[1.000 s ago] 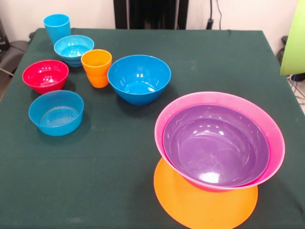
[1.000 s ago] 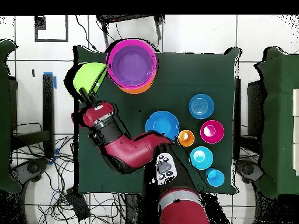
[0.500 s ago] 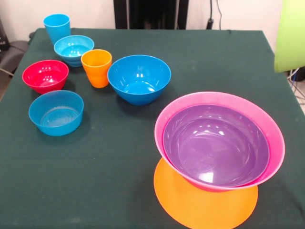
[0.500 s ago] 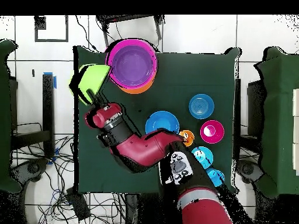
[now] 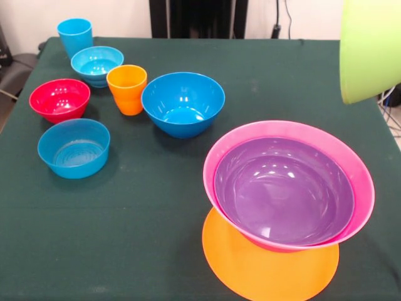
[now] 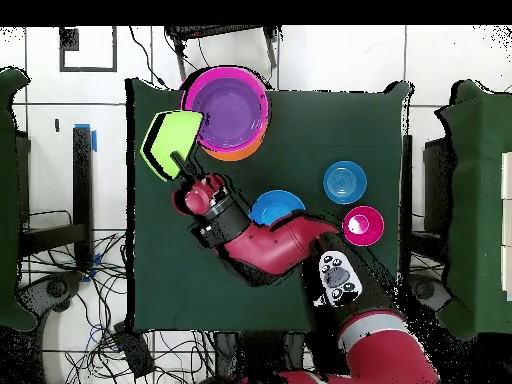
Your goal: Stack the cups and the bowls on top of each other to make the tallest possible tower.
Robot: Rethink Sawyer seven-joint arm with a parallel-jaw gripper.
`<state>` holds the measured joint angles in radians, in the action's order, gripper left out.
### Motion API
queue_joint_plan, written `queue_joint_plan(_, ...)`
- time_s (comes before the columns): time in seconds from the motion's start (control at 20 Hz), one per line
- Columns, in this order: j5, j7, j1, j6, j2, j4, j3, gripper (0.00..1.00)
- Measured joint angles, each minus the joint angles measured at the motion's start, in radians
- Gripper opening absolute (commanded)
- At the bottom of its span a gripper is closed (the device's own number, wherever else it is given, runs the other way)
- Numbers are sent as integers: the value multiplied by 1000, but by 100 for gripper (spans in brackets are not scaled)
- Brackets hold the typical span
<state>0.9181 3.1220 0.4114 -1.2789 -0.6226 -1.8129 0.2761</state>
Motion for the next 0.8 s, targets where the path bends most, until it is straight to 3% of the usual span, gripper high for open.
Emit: queue_joint_plan(0.8, 144, 279, 59, 0, 62, 124, 71, 0)
